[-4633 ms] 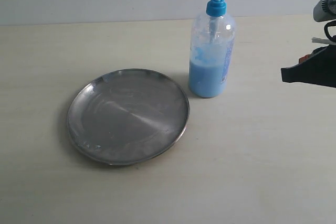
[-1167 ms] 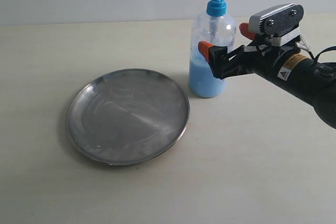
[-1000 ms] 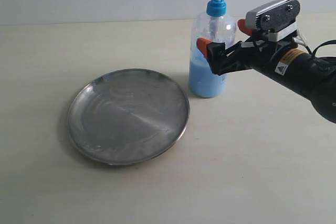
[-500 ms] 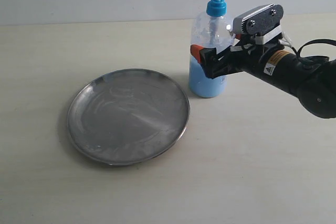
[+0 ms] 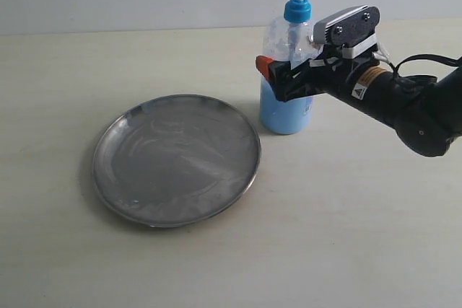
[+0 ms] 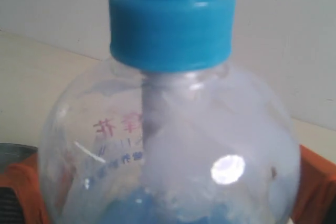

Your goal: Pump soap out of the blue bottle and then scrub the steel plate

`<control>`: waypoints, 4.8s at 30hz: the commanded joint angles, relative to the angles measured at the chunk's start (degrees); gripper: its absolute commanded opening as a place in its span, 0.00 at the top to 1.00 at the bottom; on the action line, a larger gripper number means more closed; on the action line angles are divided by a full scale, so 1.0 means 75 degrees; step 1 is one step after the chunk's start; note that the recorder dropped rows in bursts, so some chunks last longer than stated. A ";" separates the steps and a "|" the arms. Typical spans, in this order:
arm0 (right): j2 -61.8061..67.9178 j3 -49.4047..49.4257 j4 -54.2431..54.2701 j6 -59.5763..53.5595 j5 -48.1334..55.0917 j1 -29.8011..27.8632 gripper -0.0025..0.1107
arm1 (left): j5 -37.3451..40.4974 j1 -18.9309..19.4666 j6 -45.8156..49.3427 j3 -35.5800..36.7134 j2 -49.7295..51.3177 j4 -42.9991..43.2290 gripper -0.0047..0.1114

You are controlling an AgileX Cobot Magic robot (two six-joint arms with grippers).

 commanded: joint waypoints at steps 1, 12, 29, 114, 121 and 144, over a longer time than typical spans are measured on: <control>0.0115 -0.0280 -0.0015 0.0112 0.0006 0.0023 0.05 | -0.0082 0.0026 -0.0016 0.0024 -0.0041 0.0021 0.96; 0.0344 -0.0645 -0.0109 0.0265 0.0446 0.0035 0.49 | -0.0082 0.0026 -0.0016 0.0024 -0.0041 0.0021 0.96; 0.0147 -0.0645 -0.0633 0.0259 0.0734 0.0035 0.98 | -0.0082 0.0026 -0.0016 0.0024 -0.0041 0.0021 0.96; -0.0449 -0.0645 -0.0225 -0.1687 0.1755 0.1010 0.98 | -0.0082 0.0026 -0.0016 0.0024 -0.0041 0.0021 0.96; -0.0449 -0.0645 -0.0241 -0.1350 0.1755 0.1010 0.98 | -0.0082 0.0026 -0.0016 0.0024 -0.0041 0.0021 0.96; -0.0449 -0.0645 -0.0659 -0.1350 0.1681 0.1010 0.98 | -0.0067 0.0026 -0.0015 -0.1547 0.2013 0.0052 0.96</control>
